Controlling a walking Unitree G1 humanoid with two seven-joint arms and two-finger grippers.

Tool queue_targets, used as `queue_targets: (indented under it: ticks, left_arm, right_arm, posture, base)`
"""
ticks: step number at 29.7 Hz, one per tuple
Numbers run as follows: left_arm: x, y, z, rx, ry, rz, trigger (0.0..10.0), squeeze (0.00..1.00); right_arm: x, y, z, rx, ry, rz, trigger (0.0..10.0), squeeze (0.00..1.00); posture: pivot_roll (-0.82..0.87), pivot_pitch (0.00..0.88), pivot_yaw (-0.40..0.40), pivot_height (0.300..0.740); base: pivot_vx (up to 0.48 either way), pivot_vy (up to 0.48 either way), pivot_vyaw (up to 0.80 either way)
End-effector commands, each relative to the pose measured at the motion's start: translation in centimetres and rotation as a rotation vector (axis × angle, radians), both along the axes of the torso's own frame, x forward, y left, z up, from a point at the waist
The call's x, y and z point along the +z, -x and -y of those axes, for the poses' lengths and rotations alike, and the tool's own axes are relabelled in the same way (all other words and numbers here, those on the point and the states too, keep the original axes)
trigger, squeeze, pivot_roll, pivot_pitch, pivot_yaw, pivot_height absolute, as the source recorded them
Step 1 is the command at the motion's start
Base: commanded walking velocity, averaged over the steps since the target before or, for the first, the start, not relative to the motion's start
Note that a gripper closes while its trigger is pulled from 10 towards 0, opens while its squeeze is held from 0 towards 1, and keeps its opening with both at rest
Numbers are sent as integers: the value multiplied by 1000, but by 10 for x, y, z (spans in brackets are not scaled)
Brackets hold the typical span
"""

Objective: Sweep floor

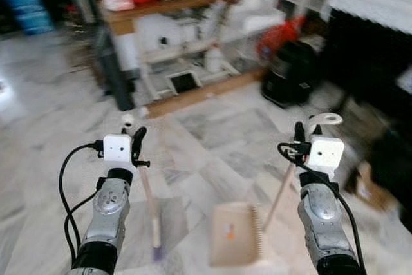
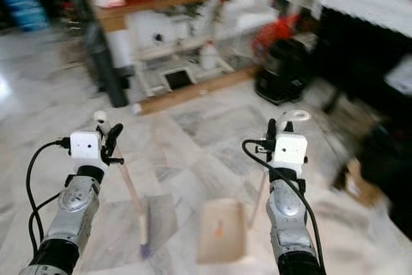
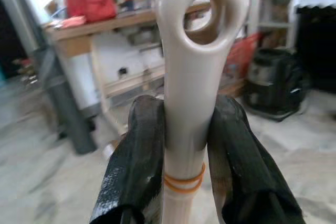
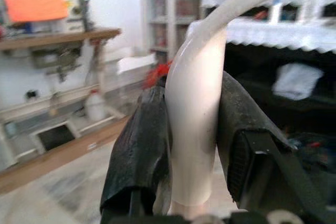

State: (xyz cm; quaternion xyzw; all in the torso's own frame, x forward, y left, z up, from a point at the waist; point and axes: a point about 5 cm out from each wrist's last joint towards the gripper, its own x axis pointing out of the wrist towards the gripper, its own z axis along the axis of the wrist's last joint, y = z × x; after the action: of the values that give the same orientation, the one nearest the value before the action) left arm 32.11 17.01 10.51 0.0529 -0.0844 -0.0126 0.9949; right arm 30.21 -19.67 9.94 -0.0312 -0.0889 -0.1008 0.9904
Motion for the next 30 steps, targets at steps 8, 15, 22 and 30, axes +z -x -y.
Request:
queue_targets:
  ticks: [8, 15, 22, 30]
  left_arm:
    - [7, -1, -6, 19, 10, 33, 10000, 0]
    - [9, -3, -7, 18, 3, 40, 10000, 0]
    - [8, -2, -6, 18, 6, 35, 10000, 0]
    - [8, -1, -7, 21, 6, 40, 10000, 0]
  right_arm:
    - [12, -5, -3, 17, 23, 49, 10000, 0]
    - [12, -6, -4, 18, 21, 48, 10000, 0]
    - [12, -5, -4, 16, 22, 49, 10000, 0]
    - [12, -6, -3, 19, 27, 49, 10000, 0]
  posture:
    - [-74, 0, 46, 740]
    - [-69, 0, 44, 740]
    - [-71, 0, 41, 740]
    - [-68, 0, 36, 740]
  base:
    - [0, 87, -784]
    - [0, 343, -782]
    - [0, 179, -781]
    - [0, 82, -781]
